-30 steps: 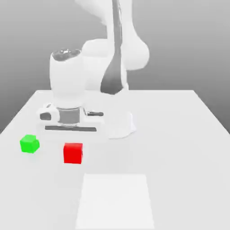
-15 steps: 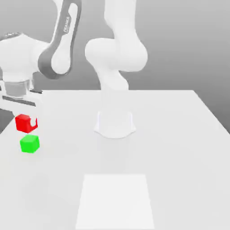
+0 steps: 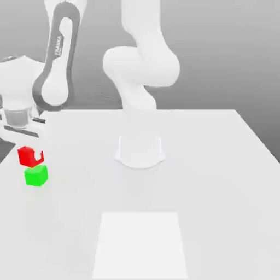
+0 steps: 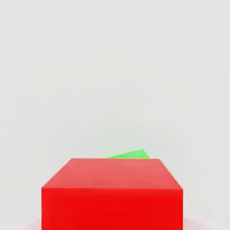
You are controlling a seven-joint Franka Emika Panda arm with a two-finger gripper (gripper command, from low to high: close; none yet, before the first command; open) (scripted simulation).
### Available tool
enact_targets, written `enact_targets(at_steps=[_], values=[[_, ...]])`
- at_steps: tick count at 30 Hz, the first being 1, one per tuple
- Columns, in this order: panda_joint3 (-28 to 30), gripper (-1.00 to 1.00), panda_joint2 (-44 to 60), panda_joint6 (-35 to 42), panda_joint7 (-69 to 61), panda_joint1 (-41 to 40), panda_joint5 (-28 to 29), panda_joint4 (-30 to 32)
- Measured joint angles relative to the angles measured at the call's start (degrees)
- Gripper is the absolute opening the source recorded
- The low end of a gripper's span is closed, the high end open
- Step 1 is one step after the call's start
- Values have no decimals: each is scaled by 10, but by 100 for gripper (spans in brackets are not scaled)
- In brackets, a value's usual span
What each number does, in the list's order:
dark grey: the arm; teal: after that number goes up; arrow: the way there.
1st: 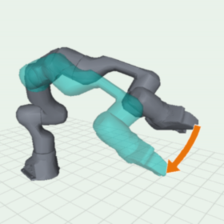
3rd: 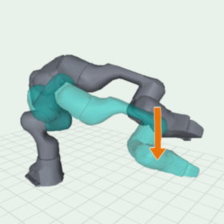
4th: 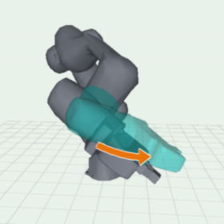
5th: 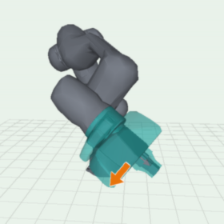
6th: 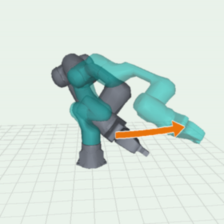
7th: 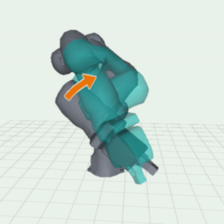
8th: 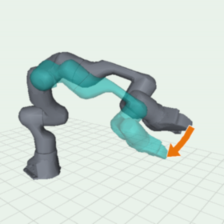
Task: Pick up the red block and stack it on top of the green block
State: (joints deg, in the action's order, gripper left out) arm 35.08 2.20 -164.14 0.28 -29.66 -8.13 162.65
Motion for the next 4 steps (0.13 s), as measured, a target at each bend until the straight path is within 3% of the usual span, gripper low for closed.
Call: enact_targets(at_steps=[1,2,4], values=[[-8,-100,12,-10,-14,-4,-20,0],[-17,100,23,-20,-27,-9,-38,1],[-17,100,23,-20,-27,-9,-38,1]])
